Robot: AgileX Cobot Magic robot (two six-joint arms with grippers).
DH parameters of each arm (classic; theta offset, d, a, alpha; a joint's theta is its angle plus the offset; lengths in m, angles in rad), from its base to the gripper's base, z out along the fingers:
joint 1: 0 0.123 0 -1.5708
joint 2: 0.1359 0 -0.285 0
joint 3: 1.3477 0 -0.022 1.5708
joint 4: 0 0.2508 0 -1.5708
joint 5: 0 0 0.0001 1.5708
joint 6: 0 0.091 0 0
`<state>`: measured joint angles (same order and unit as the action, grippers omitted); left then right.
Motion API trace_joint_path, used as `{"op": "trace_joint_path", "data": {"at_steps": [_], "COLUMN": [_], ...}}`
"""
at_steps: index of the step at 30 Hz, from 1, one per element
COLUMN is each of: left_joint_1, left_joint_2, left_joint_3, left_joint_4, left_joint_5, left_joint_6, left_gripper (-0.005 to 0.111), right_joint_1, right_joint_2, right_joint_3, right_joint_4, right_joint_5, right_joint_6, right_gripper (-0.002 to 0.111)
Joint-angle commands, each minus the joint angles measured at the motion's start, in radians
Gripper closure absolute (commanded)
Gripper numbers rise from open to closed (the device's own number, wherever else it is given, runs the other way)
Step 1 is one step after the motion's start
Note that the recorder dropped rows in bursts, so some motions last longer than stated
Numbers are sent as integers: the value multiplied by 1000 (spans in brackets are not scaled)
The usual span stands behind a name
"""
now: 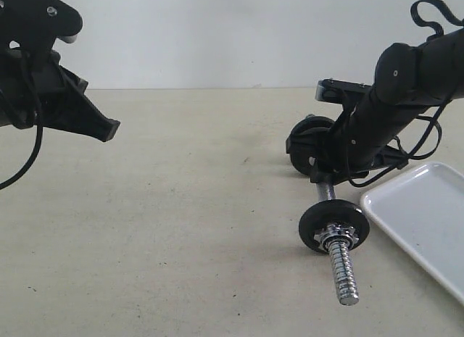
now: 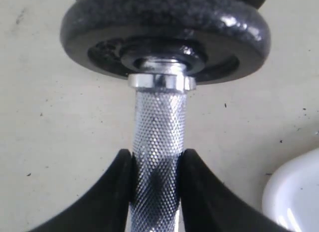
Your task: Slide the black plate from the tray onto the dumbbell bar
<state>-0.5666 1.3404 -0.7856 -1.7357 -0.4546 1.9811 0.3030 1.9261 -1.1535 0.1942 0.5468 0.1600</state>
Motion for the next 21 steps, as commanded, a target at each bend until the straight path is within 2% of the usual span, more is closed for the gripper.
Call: {"op": "trace_joint_path", "data": {"at_steps": [1,21], "left_joint_1": [-2,-2], "left_joint_2": [-8,-8], "left_joint_3": [-5,-5], "left_joint_4": [-9,-9], "left_joint_5": [10,10], "left_joint_6": [1,1], "left_gripper": [102,102], "right_joint_1": [-5,-5], "right_joint_2": [41,41], "right_joint_3": [26,26], "right_joint_4": [-52,-50], "right_joint_5": [65,83], "right_joint_6": [-27,-68], "right_gripper": [108,108]}}
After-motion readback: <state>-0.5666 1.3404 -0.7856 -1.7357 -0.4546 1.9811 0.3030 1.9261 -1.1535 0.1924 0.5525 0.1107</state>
